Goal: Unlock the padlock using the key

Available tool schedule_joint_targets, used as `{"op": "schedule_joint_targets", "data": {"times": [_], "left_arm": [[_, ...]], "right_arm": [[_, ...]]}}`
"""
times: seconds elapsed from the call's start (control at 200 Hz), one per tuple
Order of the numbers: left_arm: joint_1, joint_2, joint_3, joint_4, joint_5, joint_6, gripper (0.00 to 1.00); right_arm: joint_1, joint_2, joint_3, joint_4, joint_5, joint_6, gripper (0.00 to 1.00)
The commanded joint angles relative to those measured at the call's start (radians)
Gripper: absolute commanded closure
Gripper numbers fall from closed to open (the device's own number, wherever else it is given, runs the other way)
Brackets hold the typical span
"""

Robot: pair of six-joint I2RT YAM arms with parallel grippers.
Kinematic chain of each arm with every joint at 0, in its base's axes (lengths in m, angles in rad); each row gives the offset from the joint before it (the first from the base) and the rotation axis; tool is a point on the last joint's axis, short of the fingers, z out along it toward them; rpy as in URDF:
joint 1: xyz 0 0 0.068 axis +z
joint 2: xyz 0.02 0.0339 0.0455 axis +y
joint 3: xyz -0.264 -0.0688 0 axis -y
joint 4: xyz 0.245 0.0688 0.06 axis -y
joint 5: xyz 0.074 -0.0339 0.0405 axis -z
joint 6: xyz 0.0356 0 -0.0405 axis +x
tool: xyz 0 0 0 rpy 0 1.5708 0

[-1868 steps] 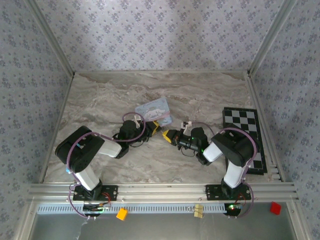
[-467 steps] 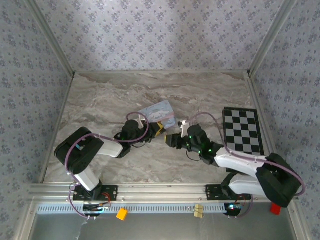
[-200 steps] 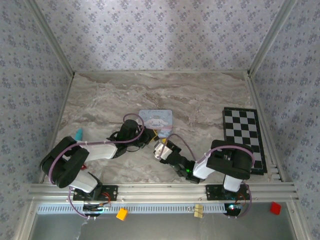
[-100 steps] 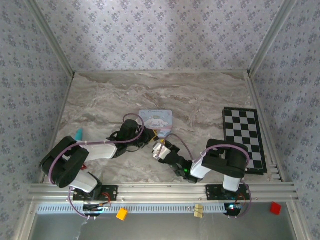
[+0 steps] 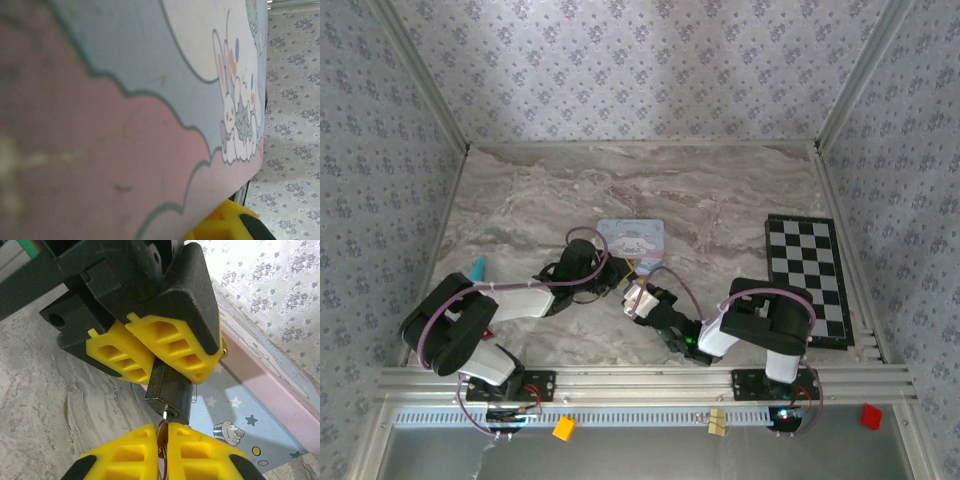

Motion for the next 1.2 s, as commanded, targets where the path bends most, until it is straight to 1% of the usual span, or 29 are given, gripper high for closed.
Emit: {"op": "schedule_joint_targets", "data": {"times": [0.0,0.035,0.11,0.2,0.33,0.56,0.68,0.81,0.939,0.999,1.094,1.194], "left_arm": [[0.006,-0.043,-0.003,0.038,-0.006,0.011,1.0],[0.006,-0.043,-0.007,0.046,-0.006,0.012,1.0],[0.007,-0.048,-0.016,0.06,-0.01,0.012,0.94],[0.007,-0.052,-0.023,0.066,-0.015,0.016,0.89],[0.006,-0.052,-0.03,0.075,-0.02,0.015,0.83],[0.009,-0.058,-0.057,0.114,-0.043,0.013,0.6],[0.011,-0.065,-0.053,0.086,-0.055,0.026,0.49],[0.011,-0.062,-0.042,0.04,-0.071,0.045,0.4],[0.006,-0.028,-0.018,0.028,-0.068,0.064,0.4],[0.002,-0.001,-0.007,0.037,-0.062,0.068,0.42],[-0.007,0.047,-0.004,0.083,-0.048,0.056,0.49],[-0.023,0.087,0.021,0.099,-0.032,0.061,0.51]], "right_arm": [[-0.01,0.009,0.016,0.007,0.035,0.039,0.94],[-0.011,0.005,0.015,0.001,0.031,0.052,0.95],[-0.017,-0.013,0.016,-0.021,0.016,0.097,0.97],[-0.027,-0.036,0.029,-0.09,-0.016,0.156,1.0],[-0.042,-0.05,0.034,-0.119,-0.043,0.218,1.0],[-0.082,-0.087,0.033,-0.19,-0.124,0.351,1.0],[-0.084,-0.084,0.034,-0.198,-0.13,0.354,1.0],[-0.081,-0.077,0.032,-0.188,-0.135,0.349,1.0],[-0.073,-0.064,0.043,-0.189,-0.136,0.348,1.0],[-0.072,-0.06,0.043,-0.184,-0.137,0.352,1.0],[-0.069,-0.06,0.043,-0.187,-0.135,0.352,1.0],[-0.068,-0.059,0.044,-0.187,-0.136,0.354,1.0]]}}
